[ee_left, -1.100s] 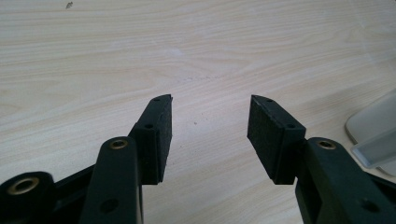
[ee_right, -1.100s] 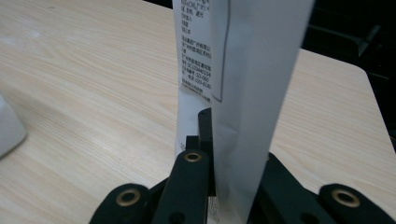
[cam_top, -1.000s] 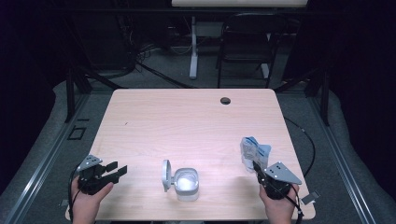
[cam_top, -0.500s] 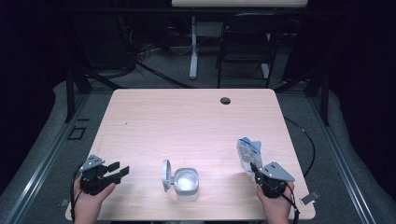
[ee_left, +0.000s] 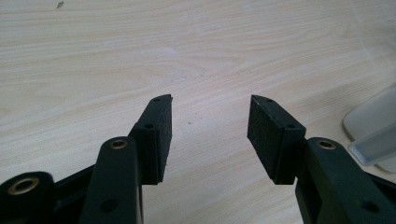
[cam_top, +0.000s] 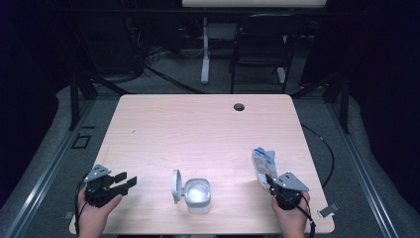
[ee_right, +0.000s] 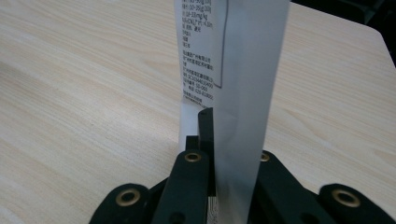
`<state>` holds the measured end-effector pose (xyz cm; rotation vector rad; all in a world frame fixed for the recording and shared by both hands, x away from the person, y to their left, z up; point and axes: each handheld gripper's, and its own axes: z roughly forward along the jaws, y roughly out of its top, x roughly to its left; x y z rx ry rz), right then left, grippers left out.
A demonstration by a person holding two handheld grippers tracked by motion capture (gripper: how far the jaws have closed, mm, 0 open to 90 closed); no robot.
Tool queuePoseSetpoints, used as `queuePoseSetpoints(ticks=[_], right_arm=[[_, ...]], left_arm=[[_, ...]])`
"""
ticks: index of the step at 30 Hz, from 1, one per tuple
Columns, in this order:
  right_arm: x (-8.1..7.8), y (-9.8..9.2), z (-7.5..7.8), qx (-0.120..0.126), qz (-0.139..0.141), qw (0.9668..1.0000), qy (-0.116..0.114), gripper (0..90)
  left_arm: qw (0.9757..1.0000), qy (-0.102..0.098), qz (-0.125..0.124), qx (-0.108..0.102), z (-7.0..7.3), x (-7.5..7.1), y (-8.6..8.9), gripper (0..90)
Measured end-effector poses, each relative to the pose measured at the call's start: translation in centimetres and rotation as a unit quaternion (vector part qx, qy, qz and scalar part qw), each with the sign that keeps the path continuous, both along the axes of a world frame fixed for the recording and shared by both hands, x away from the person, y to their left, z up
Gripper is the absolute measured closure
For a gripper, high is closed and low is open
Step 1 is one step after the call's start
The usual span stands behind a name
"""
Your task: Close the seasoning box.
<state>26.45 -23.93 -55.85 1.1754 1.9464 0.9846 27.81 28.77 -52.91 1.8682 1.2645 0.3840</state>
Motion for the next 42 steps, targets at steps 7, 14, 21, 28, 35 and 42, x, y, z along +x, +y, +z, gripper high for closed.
queuePoseSetpoints(ticks=[7,14,21,28,35,42], right_arm=[[-0.3,0.2,0.1,-0.016,0.009,0.9998,0.007,87.2],[-0.6,-0.2,0.1,-0.016,0.017,0.9995,0.019,81.1],[-0.4,-0.3,-0.3,0.011,0.031,0.9989,0.034,62.4],[-0.6,-0.7,-0.5,0.015,0.044,0.9981,0.039,53.2],[-1.2,0.2,0.4,0.0,0.036,0.9987,0.037,50.4],[-2.3,-0.2,1.2,0.011,0.032,0.9984,0.044,47.6]], left_arm=[[1.0,-0.001,0.001,-0.001,0.1,0.0,0.1,50.3],[1.0,0.0,-0.002,0.0,0.2,0.0,0.0,50.3],[1.0,-0.003,-0.003,-0.001,0.2,0.0,-0.2,50.2],[1.0,-0.003,-0.006,-0.002,0.4,-0.1,-0.2,50.2],[0.9999,-0.009,-0.005,-0.007,0.8,-0.2,-0.2,50.0],[0.9997,-0.017,-0.007,-0.014,1.3,-0.4,-0.1,50.0]])
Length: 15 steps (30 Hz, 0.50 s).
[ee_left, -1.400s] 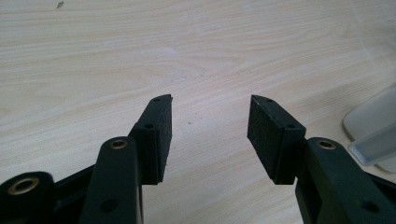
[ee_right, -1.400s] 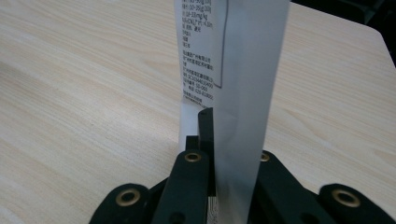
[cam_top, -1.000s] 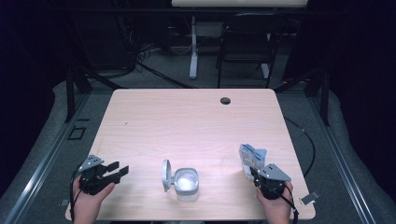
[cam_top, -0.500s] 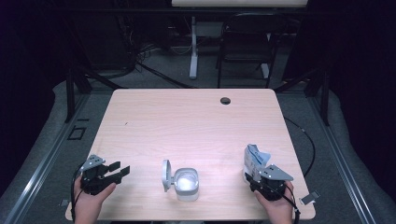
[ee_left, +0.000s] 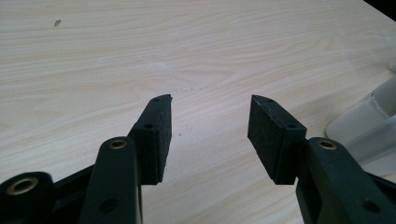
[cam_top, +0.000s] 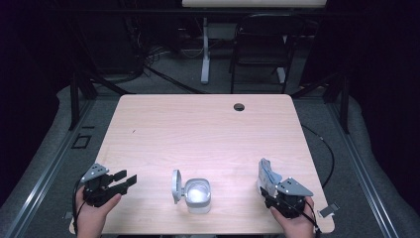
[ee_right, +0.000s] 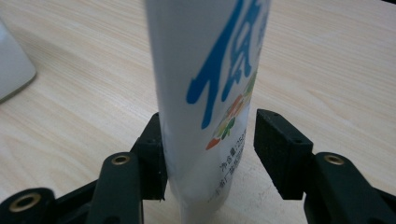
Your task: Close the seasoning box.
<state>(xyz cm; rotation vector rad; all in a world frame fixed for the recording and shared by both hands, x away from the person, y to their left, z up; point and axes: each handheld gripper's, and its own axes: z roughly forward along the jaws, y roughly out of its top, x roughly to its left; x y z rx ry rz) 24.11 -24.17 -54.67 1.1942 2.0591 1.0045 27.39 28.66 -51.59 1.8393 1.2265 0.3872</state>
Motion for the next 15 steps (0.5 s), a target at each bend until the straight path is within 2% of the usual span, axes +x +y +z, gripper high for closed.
queuePoseSetpoints(ticks=[2,6,12,15], right_arm=[[-0.3,-0.2,0.2,0.004,0.0,1.0,0.0,47.0],[-0.8,-0.7,0.8,0.007,0.004,0.9999,0.014,45.3],[-2.0,-1.1,1.0,0.007,0.014,0.9998,0.012,44.2],[-2.3,-1.1,0.9,0.02,0.012,0.9997,0.005,43.4]], left_arm=[[1.0,-0.003,-0.001,-0.001,0.1,-0.1,-0.1,50.1],[1.0,-0.008,-0.005,0.0,0.4,-0.2,-0.3,50.1],[0.9999,-0.005,-0.011,0.004,0.3,-0.2,-0.8,51.1],[0.9997,-0.005,-0.021,0.01,0.4,-0.3,-1.4,52.7]])
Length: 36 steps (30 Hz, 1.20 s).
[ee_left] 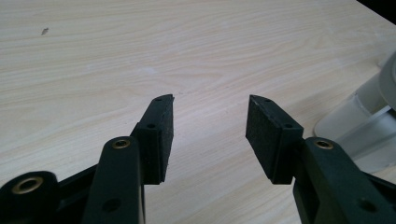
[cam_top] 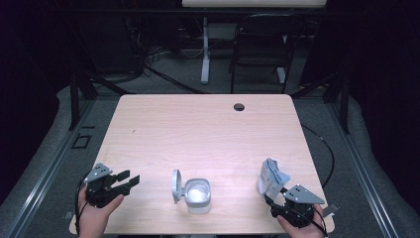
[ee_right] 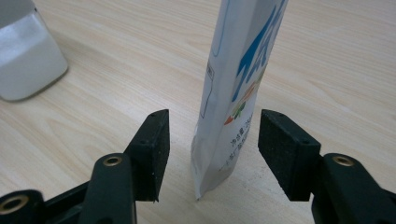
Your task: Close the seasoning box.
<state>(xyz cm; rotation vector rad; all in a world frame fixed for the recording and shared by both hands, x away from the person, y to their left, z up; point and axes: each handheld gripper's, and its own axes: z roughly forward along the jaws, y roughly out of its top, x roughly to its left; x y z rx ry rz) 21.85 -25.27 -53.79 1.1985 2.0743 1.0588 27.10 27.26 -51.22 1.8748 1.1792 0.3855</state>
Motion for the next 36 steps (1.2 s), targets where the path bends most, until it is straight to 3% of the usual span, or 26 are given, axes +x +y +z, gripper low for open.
queuePoseSetpoints(ticks=[7,13,21,36], right_arm=[[-0.3,0.0,-1.0,0.018,-0.009,0.9998,-0.007,42.2],[-0.3,0.2,-1.4,0.014,-0.004,0.9999,-0.008,42.0],[-0.4,0.3,-1.7,0.019,-0.006,0.9997,-0.011,41.9],[-0.3,0.5,-2.0,0.012,-0.002,0.9999,-0.003,41.6]], left_arm=[[0.9991,0.0,-0.04,0.012,0.4,-0.4,-2.0,62.5],[0.9964,-0.022,-0.078,0.024,1.6,-1.4,-4.0,76.5],[0.9921,-0.015,-0.12,0.033,1.9,-1.9,-5.8,89.2],[0.9893,-0.008,-0.145,0.01,1.8,-2.5,-7.8,90.0]])
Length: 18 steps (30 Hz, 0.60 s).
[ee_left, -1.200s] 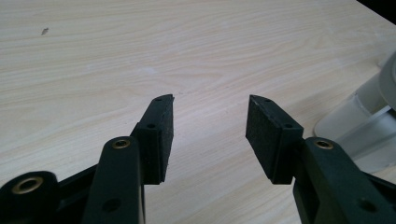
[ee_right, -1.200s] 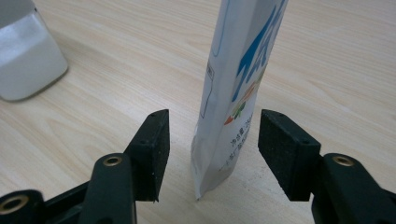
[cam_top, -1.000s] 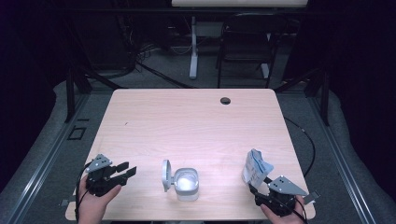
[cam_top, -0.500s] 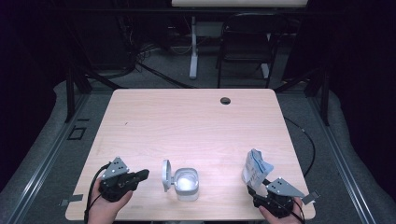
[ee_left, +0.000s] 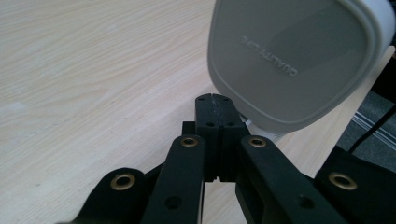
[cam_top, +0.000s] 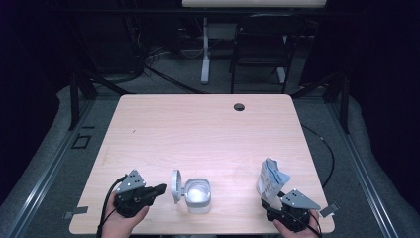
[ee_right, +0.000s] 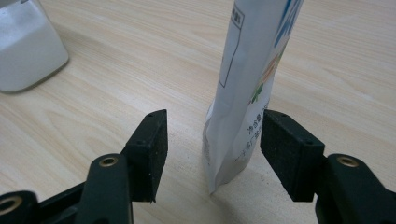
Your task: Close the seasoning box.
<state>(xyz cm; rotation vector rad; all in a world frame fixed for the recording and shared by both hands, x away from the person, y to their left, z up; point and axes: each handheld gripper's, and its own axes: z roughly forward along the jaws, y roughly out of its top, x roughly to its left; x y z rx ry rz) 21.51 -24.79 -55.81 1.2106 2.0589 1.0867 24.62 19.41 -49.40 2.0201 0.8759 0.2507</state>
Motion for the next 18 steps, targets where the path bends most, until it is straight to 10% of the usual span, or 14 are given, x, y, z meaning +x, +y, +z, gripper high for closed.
queuePoseSetpoints(ticks=[18], right_arm=[[-0.1,-0.2,0.0,0.001,0.0,1.0,0.005,41.5]], left_arm=[[0.9993,-0.01,-0.035,-0.011,0.4,-0.4,-2.6,90.0]])
